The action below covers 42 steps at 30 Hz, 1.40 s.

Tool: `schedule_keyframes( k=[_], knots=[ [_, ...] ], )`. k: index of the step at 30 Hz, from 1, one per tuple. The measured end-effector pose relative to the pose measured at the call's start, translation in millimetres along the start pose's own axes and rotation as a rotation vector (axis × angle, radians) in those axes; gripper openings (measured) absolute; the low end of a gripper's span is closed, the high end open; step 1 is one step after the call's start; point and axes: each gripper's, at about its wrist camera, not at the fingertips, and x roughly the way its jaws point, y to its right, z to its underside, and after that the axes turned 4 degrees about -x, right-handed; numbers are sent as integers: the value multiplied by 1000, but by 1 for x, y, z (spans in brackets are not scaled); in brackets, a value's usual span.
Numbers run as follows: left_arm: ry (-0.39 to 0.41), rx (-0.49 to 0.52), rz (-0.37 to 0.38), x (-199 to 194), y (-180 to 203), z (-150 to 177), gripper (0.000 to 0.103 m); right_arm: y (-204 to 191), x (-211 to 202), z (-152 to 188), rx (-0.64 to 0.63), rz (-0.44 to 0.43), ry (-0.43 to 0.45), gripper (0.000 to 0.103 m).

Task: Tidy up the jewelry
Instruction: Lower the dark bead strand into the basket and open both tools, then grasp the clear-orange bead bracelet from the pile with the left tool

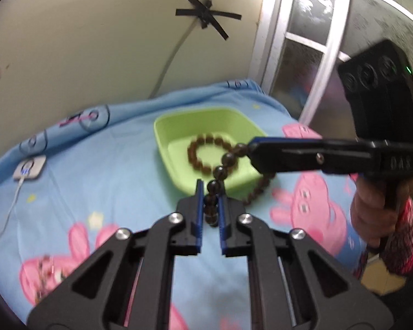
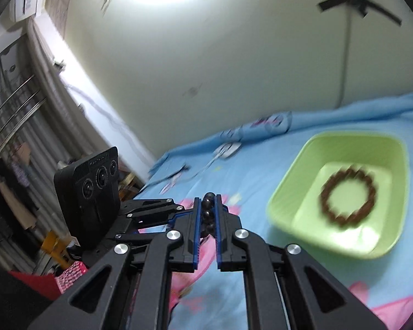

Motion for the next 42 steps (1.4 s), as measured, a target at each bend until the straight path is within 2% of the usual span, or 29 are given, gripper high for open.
schedule_keyframes(
  k=[2,5,7,8,9,10,11,15,19,23,25,28,32,35,39,40,42],
  knots=[
    [-8,-22,8,18,-2,-16,9,14,0,-9,9,41,22,0],
    [-38,-52,-8,40,-3,-24,9,35,9,-11,29,86,26,0],
    [-75,-85,-36,57,-7,-24,15,47,19,-6,43,152,14,0],
    [-102,-113,-44,63,-12,-22,16,53,25,-3,50,179,-1,1],
    [-112,-133,-44,64,-15,-21,16,56,28,1,60,195,-14,9],
    [-110,-158,-34,60,-20,-17,16,58,29,3,69,194,-12,11],
    [-94,-173,-27,52,-23,-14,16,59,27,3,75,186,-1,14],
    [-1,-220,-38,1,-42,1,16,48,17,-1,63,160,54,15],
    [123,-312,-125,-81,-83,29,16,15,21,-4,-2,97,61,15],
    [148,-404,-264,-132,-119,70,16,-15,56,8,-57,40,-29,15],
    [126,-446,-319,-147,-133,96,16,-30,79,20,-99,35,-92,15],
    [80,-497,-354,-152,-143,131,16,-49,114,42,-161,43,-207,15],
    [13,-549,-360,-146,-151,163,16,-70,153,71,-219,37,-339,15],
    [8,-568,-345,-141,-151,174,17,-84,166,83,-260,39,-387,15],
    [1,-569,-336,-138,-151,181,17,-100,183,83,-320,67,-404,15],
    [1,-565,-339,-138,-151,181,19,-102,183,82,-328,77,-401,15],
    [4,-563,-339,-138,-153,179,30,-100,191,77,-334,95,-401,15]
  ],
)
